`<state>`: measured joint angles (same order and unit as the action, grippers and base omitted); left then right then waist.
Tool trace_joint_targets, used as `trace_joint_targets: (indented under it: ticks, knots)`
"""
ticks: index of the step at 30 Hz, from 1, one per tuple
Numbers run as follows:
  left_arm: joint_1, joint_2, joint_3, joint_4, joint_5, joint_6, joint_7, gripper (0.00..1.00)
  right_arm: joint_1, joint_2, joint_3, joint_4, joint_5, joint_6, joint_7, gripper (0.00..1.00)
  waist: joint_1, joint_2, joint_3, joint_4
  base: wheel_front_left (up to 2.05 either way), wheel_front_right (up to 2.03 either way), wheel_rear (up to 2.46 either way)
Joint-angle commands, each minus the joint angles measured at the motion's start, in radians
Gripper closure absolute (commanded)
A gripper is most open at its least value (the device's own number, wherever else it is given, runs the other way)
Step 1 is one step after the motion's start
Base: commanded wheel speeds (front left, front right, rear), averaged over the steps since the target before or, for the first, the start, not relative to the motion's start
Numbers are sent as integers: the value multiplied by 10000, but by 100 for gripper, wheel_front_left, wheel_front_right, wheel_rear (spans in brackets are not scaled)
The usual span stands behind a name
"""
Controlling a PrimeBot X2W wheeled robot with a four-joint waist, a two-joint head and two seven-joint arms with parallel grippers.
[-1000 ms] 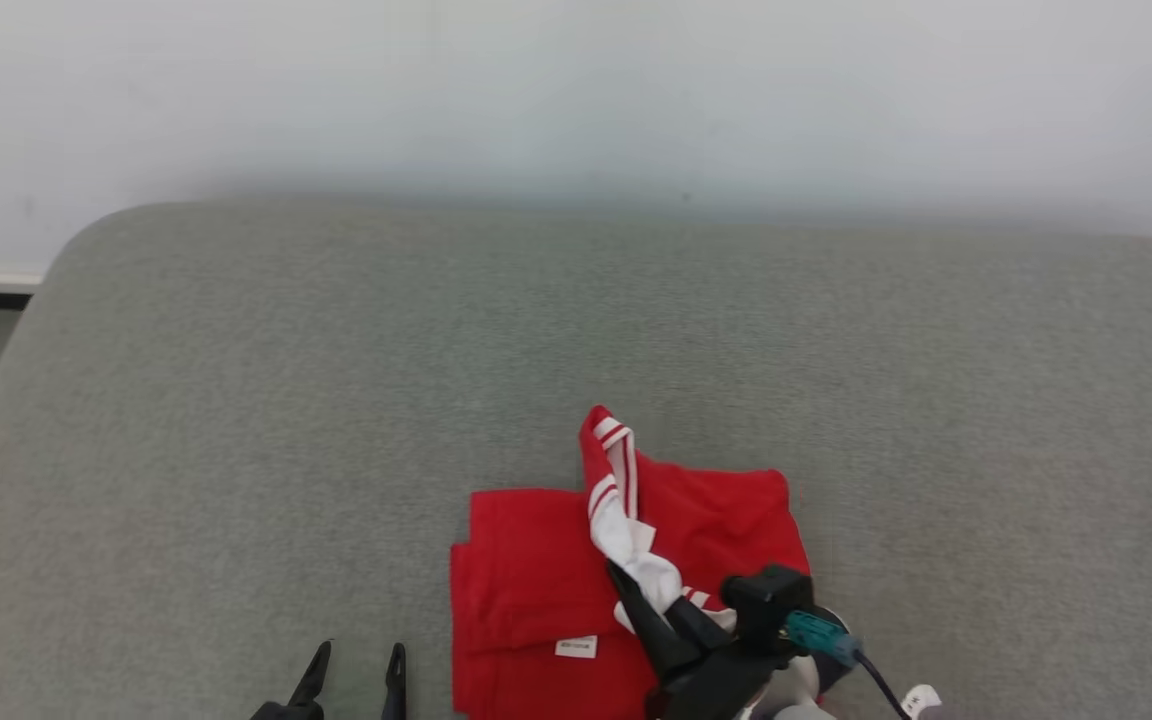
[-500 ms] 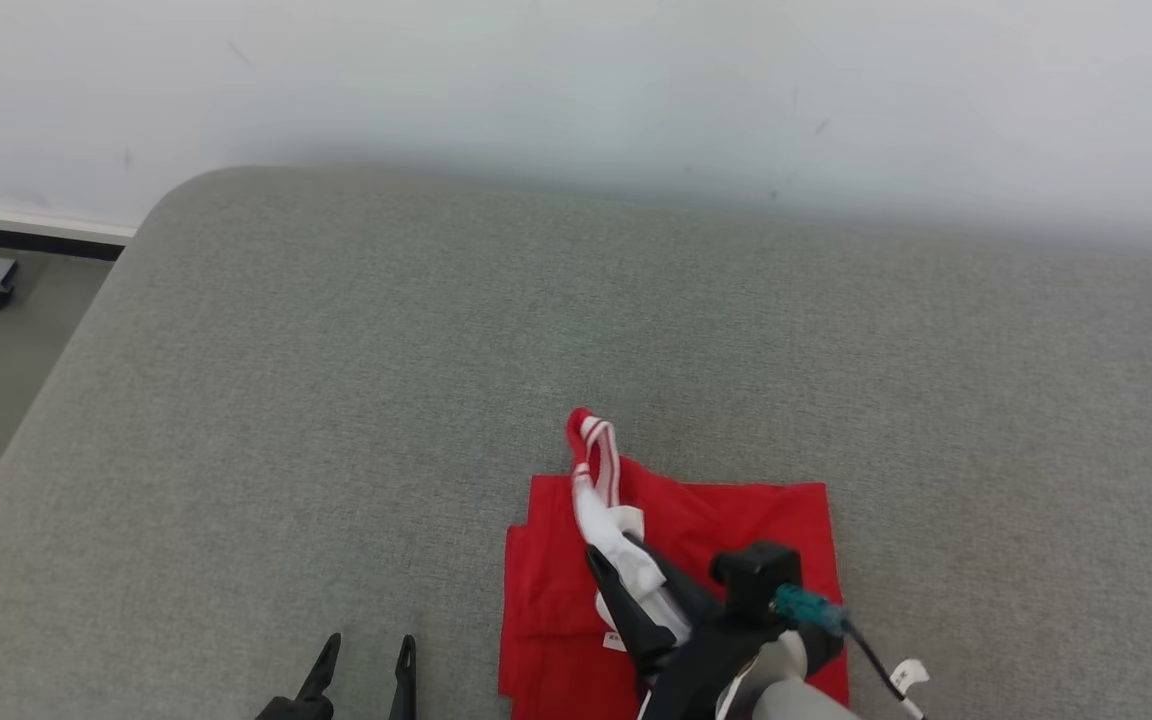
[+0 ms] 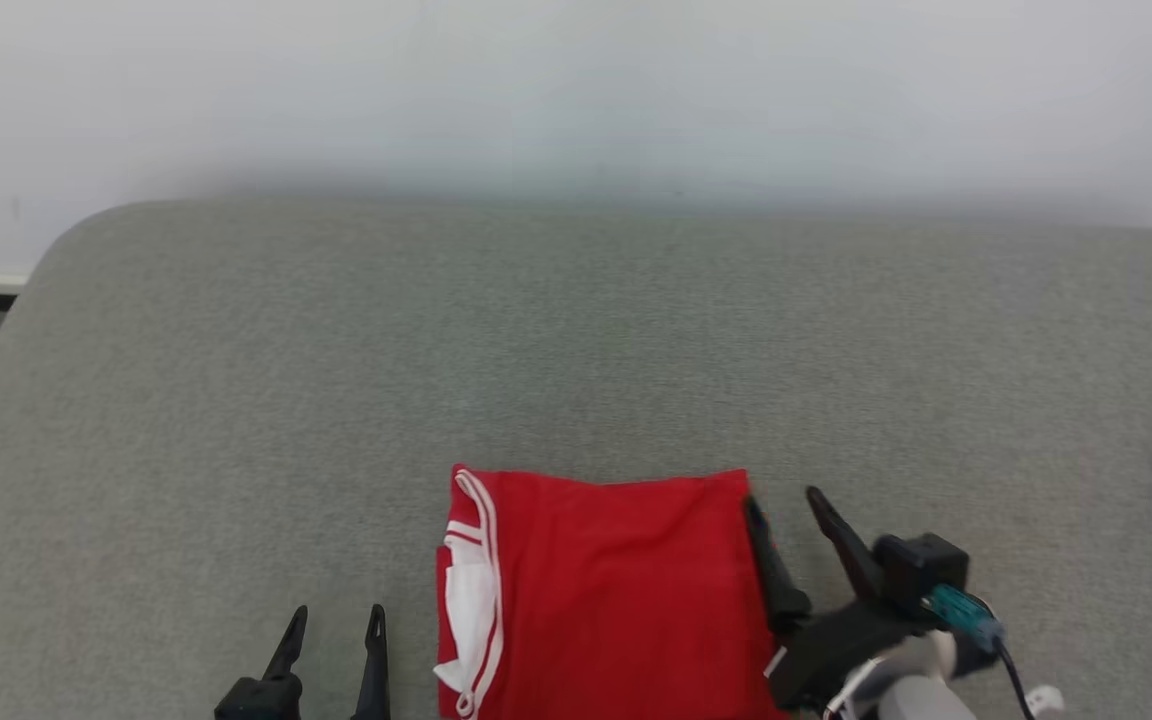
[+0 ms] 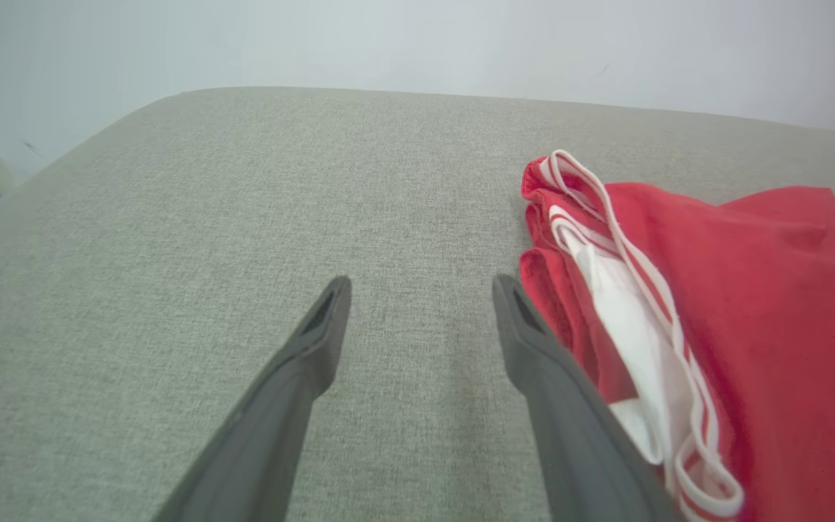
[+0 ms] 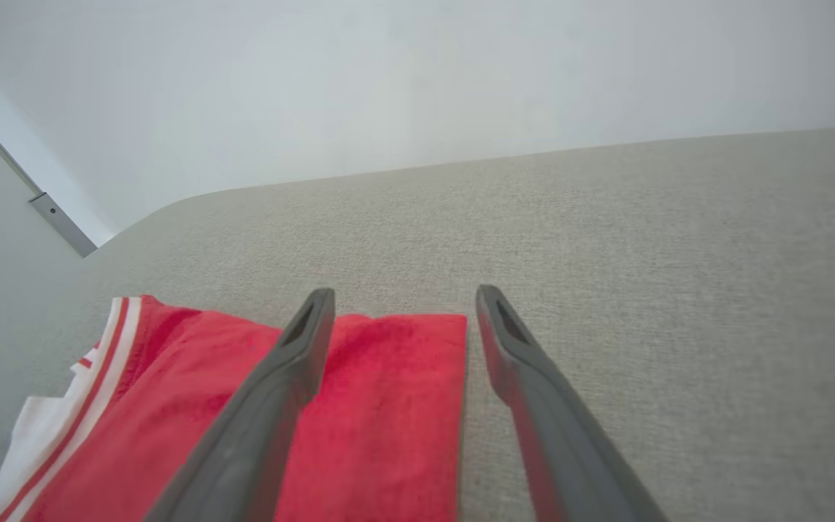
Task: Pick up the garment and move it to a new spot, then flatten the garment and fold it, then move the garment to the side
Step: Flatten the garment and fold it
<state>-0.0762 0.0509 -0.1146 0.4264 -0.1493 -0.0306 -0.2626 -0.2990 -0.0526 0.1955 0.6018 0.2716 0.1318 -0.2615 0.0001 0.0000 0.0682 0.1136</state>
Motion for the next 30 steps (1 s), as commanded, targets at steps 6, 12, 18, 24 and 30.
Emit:
trace_joint_targets:
  ticks: [6,12,18,24,30]
  knots:
    - [115,0,306,-152,181,54,-28,0,850,35,-981,-550,-779,-26,-37,0,-1,0,-137,-755,0,0,0]
    - [318,-5,626,-337,245,26,-28,0,1452,33,-1636,-1042,-1006,-26,-38,0,-1,0,-299,-1107,0,0,0]
    - [571,-5,937,-608,395,-9,-28,0,1881,29,-1935,-1405,-1280,-26,-38,0,-1,0,-512,-1320,0,0,0]
    - [840,-5,1137,-764,411,-19,-28,0,2152,30,-1889,-1662,-1437,-26,-38,0,-1,0,-704,-1454,0,0,0]
    - [1017,-5,1207,-811,412,-53,-28,0,2314,33,-1817,-1733,-1295,-26,-38,0,-1,0,-842,-1511,0,0,0]
